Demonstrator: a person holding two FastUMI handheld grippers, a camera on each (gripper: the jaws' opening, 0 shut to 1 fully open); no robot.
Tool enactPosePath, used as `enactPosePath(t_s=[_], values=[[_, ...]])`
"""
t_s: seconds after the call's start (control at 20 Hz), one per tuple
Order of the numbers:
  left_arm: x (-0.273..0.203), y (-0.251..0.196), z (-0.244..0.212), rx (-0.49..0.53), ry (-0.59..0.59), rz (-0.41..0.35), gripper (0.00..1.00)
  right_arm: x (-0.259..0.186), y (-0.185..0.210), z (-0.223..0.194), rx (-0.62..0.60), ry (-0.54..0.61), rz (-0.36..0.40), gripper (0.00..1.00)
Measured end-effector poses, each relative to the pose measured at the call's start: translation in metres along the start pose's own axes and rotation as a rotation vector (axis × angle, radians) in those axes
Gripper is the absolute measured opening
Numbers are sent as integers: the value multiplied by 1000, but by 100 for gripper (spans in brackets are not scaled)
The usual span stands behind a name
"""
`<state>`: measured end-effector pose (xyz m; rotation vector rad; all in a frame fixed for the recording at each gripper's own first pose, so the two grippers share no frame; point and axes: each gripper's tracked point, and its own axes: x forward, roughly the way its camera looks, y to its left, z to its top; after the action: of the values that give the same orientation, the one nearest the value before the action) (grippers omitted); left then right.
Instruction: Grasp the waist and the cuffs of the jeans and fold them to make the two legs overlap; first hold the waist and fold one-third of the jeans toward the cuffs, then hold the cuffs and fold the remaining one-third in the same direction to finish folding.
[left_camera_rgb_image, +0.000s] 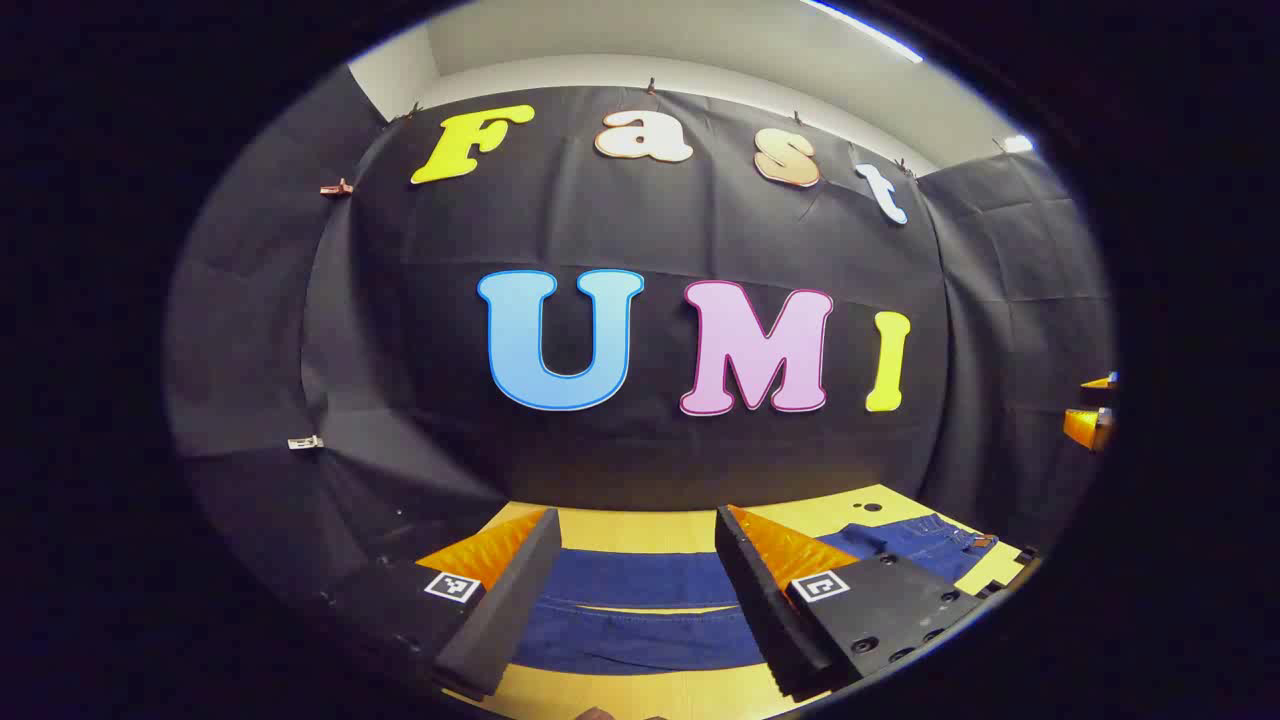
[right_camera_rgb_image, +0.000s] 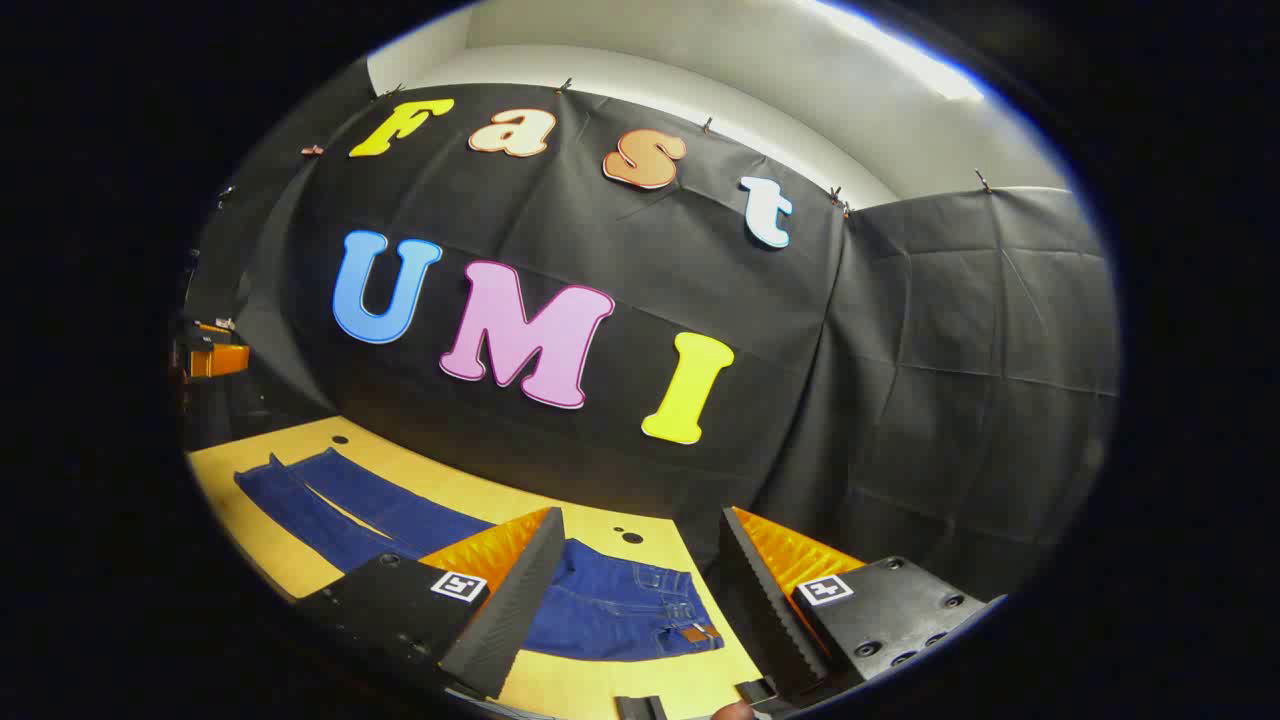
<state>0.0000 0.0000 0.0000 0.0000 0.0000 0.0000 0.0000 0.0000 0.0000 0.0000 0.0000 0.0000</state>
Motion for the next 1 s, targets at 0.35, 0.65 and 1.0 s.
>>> enactPosePath(t_s=[0.35, 0.65, 1.0], values=[[4, -9, 11, 9, -31, -20, 97, 5, -16, 1, 67, 10, -43, 96], [3, -26, 13, 12, -36, -52, 97, 8, -10, 8, 75, -9, -35, 96], [9, -4, -8, 53, -8, -24, 97, 15, -22, -16, -42, 57, -68, 96]])
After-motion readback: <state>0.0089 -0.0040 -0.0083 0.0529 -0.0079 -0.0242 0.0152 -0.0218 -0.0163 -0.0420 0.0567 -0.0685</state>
